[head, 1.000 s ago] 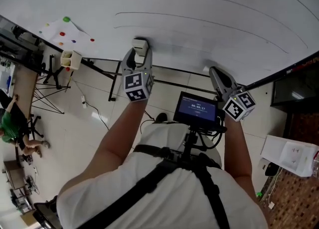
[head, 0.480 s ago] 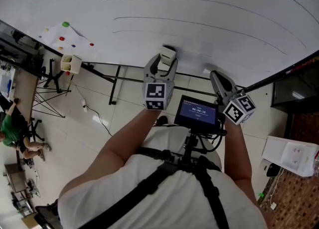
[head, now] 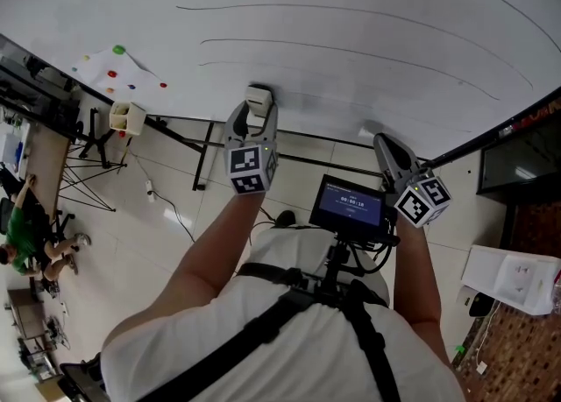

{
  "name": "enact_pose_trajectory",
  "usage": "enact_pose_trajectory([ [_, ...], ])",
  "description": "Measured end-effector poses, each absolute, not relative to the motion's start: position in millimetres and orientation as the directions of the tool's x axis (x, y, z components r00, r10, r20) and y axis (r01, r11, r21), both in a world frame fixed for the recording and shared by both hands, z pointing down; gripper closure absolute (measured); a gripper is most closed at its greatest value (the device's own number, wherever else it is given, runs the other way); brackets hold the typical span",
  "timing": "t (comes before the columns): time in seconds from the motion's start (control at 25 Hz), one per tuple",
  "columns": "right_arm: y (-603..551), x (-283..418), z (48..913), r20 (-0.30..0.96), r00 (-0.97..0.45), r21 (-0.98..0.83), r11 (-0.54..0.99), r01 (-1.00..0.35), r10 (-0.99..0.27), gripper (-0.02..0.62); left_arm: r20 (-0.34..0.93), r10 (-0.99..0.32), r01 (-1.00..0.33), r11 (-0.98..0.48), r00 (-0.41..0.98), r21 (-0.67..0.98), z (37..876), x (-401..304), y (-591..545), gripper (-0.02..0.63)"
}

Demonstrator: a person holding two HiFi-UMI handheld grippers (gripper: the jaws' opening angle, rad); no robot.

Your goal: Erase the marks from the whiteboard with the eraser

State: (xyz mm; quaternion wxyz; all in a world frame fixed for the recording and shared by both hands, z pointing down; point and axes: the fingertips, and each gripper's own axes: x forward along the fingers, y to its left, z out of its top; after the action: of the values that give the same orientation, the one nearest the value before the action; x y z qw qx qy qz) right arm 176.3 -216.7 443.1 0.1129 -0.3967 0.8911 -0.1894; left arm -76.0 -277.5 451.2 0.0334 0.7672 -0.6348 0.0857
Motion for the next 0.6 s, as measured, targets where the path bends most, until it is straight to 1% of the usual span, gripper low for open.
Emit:
enact_pose_trajectory([
  [0.08, -214, 182, 443, -0.05, -0.654, -0.432, 0.607, -0.667, -0.755, 0.575, 0.176, -0.967, -0.98, -0.195, 0.185, -0.041, 451, -67, -275, 0.337],
  [0.16, -213, 187, 444, -0.048, -0.652, -0.435, 0.603, -0.668, -0.757, 0.575, 0.184, -0.958, -0.973, -0.23, 0.221, -0.026, 453, -45, -272, 0.337],
  [0.36, -215, 195, 447, -0.048, -0.645, -0.435, 0.597, -0.674, -0.762, 0.575, 0.22, -0.885, -0.902, -0.429, 0.41, -0.043, 469, 30, -264, 0.337],
  [0.48, -216, 197, 444, -0.051, -0.645, -0.433, 0.599, -0.674, -0.763, 0.575, 0.229, -0.868, -0.884, -0.464, 0.441, -0.057, 471, 39, -263, 0.336],
  [0.6, -217, 199, 441, -0.055, -0.64, -0.431, 0.597, -0.677, -0.766, 0.575, 0.22, -0.877, -0.887, -0.454, 0.428, -0.086, 467, 25, -263, 0.337],
])
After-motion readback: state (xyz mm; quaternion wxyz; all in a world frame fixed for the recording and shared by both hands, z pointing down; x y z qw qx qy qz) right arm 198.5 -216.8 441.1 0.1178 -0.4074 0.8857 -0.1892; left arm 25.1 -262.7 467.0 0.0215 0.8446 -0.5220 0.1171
